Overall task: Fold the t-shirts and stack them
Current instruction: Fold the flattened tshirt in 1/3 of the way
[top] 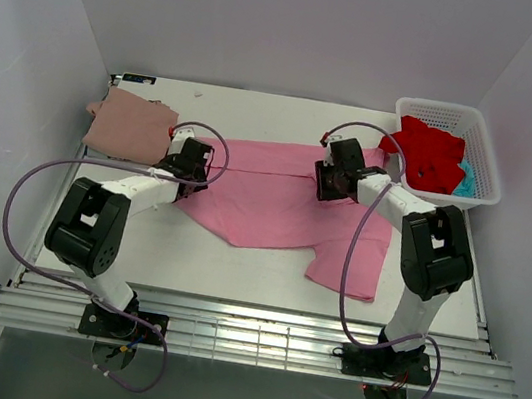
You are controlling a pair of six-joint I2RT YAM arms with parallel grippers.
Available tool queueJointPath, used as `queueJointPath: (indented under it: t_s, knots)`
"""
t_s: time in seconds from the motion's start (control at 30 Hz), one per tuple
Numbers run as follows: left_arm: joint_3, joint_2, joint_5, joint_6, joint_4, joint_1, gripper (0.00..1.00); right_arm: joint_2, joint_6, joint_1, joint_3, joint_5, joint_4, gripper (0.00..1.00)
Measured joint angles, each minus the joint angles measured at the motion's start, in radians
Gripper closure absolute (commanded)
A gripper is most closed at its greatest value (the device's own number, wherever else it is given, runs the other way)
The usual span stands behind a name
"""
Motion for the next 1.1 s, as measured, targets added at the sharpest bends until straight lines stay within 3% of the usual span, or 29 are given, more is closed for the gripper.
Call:
queueJointPath:
  t_s: [0.37,0.47,0.5,0.6,1.1]
  knots:
    - [-0.025,-0.060,-0.011,-0.012,-0.002,0.000,0.46,0.053,0.011,0.016,-0.014,0.036,0.004,0.62]
    - [-0.032,-0.069,-0.017,-0.012,-0.002,0.000,0.46,0.064,0.010,0.017,-0.014,0.047,0.005,0.71]
    - [-0.034,-0.070,-0.018,-0.012,-0.002,0.000,0.46,0.066,0.009,0.017,-0.014,0.051,0.006,0.83]
    - [-0.034,-0.071,-0.019,-0.012,-0.002,0.000,0.46,0.066,0.012,0.017,-0.014,0.062,0.007,0.92]
    - [-0.037,-0.071,-0.019,-0.016,-0.002,0.000,0.46,0.055,0.015,0.082,0.019,0.111,-0.048,0.92]
